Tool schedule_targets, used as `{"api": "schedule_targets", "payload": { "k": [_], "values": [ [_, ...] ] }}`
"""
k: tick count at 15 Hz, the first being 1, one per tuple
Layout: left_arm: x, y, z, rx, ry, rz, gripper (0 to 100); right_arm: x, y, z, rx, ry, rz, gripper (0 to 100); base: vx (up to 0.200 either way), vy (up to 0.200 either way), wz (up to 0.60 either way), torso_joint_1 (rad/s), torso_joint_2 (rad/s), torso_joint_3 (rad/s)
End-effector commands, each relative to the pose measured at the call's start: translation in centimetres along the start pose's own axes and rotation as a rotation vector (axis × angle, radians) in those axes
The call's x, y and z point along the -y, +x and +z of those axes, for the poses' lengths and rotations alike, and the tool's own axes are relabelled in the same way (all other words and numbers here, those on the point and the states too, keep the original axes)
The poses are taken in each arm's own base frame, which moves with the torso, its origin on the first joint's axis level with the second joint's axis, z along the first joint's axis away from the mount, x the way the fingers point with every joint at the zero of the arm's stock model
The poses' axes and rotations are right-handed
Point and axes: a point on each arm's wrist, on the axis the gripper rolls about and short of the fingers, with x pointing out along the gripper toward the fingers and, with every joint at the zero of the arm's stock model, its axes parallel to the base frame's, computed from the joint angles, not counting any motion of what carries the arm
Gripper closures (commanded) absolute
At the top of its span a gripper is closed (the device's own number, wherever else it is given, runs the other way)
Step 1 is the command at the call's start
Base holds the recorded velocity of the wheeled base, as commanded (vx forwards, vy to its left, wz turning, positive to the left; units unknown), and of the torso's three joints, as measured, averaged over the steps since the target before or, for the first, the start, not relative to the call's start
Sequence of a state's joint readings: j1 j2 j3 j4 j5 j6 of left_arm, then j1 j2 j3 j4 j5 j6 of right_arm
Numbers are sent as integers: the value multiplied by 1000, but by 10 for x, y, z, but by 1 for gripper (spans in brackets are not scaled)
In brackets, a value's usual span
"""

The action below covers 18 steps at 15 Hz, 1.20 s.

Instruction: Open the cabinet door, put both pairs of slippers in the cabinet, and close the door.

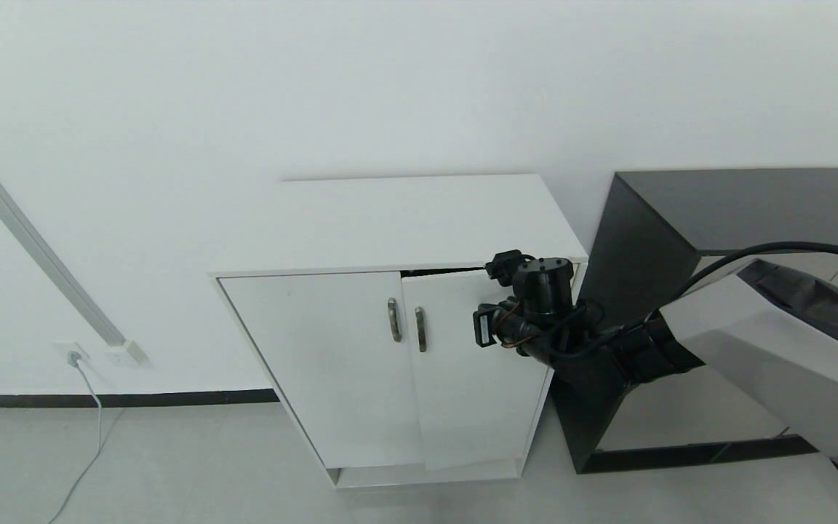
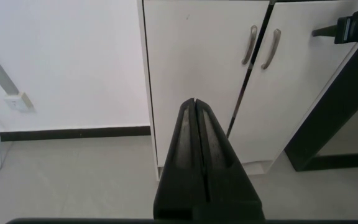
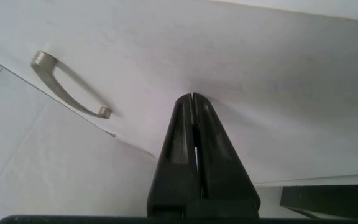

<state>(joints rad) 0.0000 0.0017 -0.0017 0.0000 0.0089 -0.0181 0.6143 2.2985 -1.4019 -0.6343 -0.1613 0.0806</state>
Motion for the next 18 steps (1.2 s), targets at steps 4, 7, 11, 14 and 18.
{"api": "schedule_targets", "payload": {
  "k": [4,7,11,14,18],
  "values": [
    [0,0,0,-2,0,0,100,9,5,0,4,6,-19,100,0,0,0,0,0,0],
    [0,0,0,-2,0,0,100,9,6,-1,4,6,-19,100,0,0,0,0,0,0],
    [0,0,0,0,0,0,100,12,7,0,7,8,-25,100,0,0,0,0,0,0],
    [0,0,0,0,0,0,100,11,9,-1,9,9,-25,100,0,0,0,0,0,0],
    [0,0,0,-2,0,0,100,11,12,-2,9,9,-25,100,0,0,0,0,0,0]
  ]
}}
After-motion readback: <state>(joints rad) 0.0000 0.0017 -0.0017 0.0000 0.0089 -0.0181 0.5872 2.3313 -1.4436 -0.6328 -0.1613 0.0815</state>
